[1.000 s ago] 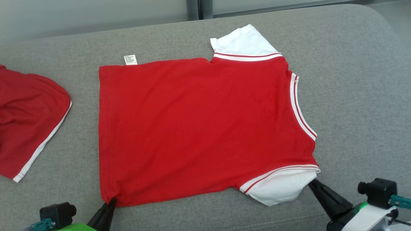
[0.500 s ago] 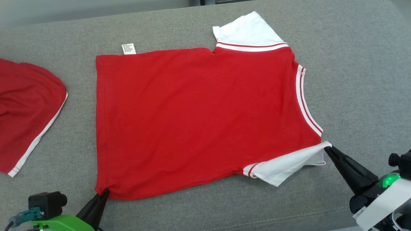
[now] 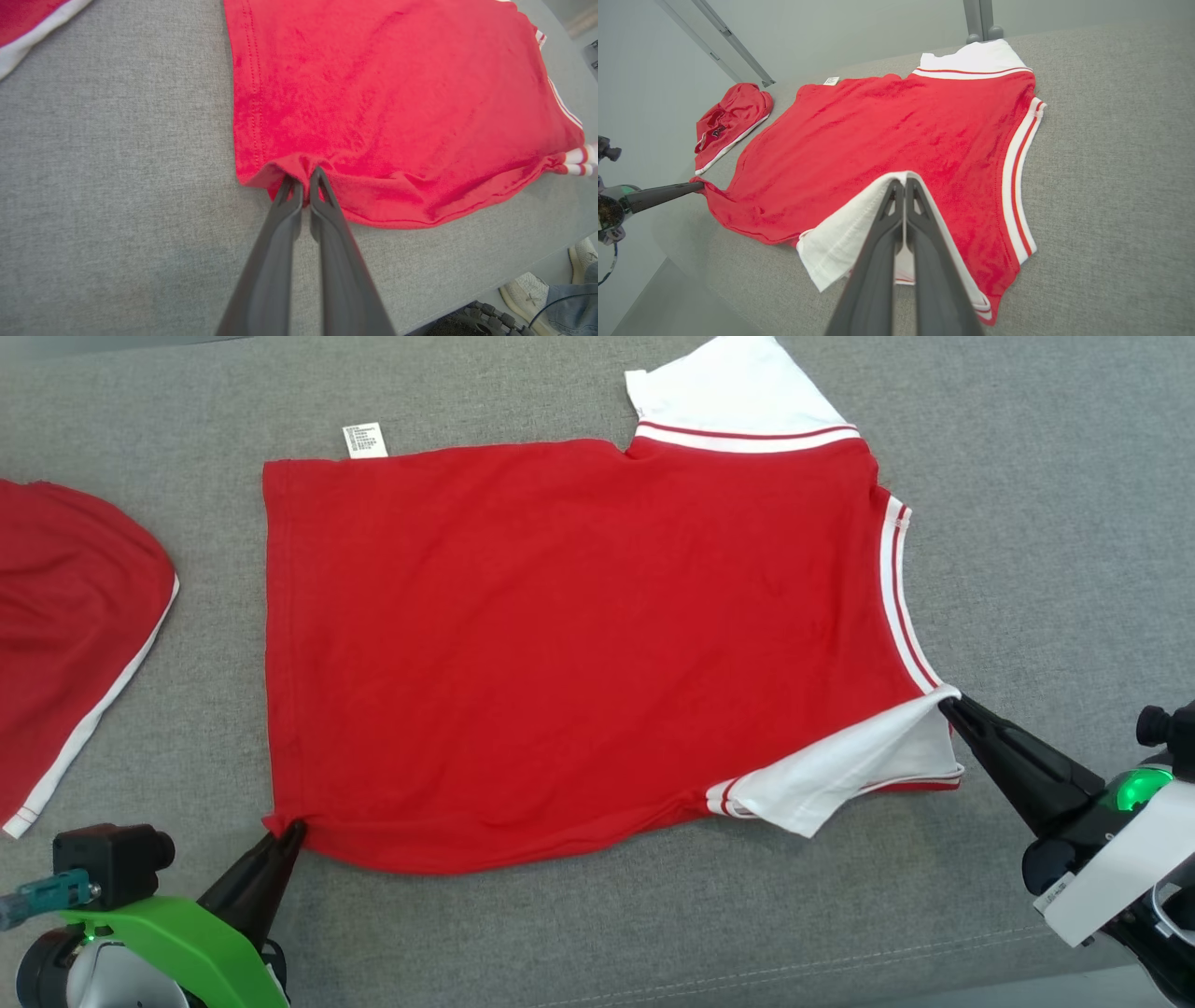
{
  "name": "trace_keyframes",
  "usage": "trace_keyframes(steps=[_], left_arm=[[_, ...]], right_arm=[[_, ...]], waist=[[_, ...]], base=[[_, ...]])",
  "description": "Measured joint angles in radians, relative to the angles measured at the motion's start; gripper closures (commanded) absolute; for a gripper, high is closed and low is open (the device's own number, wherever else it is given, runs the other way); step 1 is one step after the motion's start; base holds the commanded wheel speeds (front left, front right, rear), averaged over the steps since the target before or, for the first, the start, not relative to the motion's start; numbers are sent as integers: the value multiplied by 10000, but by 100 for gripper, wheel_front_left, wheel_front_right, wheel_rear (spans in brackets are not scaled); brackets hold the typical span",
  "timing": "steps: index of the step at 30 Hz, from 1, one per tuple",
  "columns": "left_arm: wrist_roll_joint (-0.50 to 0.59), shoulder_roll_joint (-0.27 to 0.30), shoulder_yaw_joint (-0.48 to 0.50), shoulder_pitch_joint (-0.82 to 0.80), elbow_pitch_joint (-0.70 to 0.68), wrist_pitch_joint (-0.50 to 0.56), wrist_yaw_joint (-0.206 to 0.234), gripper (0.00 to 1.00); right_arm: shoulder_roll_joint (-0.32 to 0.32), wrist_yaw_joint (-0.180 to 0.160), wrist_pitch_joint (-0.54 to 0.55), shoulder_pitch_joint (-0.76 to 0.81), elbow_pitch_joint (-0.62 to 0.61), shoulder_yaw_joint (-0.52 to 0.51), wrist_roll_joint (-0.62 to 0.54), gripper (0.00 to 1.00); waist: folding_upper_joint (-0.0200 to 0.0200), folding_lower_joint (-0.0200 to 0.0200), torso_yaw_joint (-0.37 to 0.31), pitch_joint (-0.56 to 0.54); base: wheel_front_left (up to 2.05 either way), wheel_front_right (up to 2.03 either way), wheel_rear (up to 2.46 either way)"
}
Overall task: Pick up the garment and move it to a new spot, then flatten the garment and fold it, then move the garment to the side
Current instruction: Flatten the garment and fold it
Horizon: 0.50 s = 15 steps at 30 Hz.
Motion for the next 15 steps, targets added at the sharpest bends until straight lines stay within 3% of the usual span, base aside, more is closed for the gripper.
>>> trace_keyframes(steps=[15], left_arm=[[-142,309,244,-127,-336,627,142,100]], right_arm=[[-236,-2,188,-923,-6,-245,217,100]], waist=[[0,0,-103,295]], base=[[0,0,0]])
